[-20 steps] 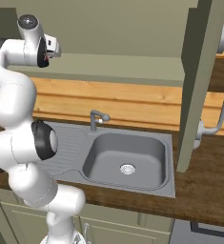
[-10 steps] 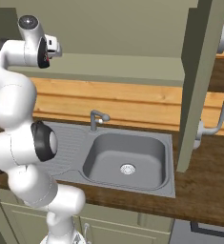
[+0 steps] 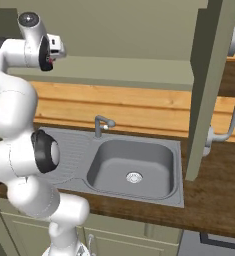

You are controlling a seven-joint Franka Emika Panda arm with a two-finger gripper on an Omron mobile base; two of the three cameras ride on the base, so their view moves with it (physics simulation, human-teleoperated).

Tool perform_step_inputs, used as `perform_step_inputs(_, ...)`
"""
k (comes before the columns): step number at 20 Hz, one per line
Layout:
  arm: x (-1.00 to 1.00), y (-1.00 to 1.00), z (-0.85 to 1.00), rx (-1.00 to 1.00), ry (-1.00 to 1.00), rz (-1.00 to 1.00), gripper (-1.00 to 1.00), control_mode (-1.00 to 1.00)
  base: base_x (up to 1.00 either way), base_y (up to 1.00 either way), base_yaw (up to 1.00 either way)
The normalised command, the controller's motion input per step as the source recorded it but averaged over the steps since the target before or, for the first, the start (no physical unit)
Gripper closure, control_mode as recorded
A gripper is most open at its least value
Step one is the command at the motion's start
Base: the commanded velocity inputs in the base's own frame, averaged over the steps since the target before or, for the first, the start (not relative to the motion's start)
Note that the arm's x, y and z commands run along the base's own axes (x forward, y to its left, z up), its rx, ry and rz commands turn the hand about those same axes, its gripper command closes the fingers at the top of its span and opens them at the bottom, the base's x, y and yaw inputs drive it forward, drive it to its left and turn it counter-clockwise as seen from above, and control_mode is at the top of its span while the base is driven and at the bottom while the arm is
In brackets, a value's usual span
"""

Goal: From the different types of pastries on the counter, select a croissant and place it on the cutting board. Then retrieve a jar of jam from the cabinet and place it alongside the croissant on the cutting board.

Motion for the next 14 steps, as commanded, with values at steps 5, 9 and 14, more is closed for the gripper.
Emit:
perform_step_inputs(5, -0.59, -0.19, 0.27, 0.03, 0.03, 0.0, 1.0, -1.0, 0.0, 0.0, 0.0)
perform_step_inputs(9, -0.79, -0.05, 0.0, 0.0, 0.0, -0.01, 1.0, -1.0, 0.0, 0.0, 0.0)
perform_step_inputs(14, -1.0, -0.16, 0.0, 0.0, -0.01, 0.0, 1.0, -1.0, 0.0, 0.0, 0.0)
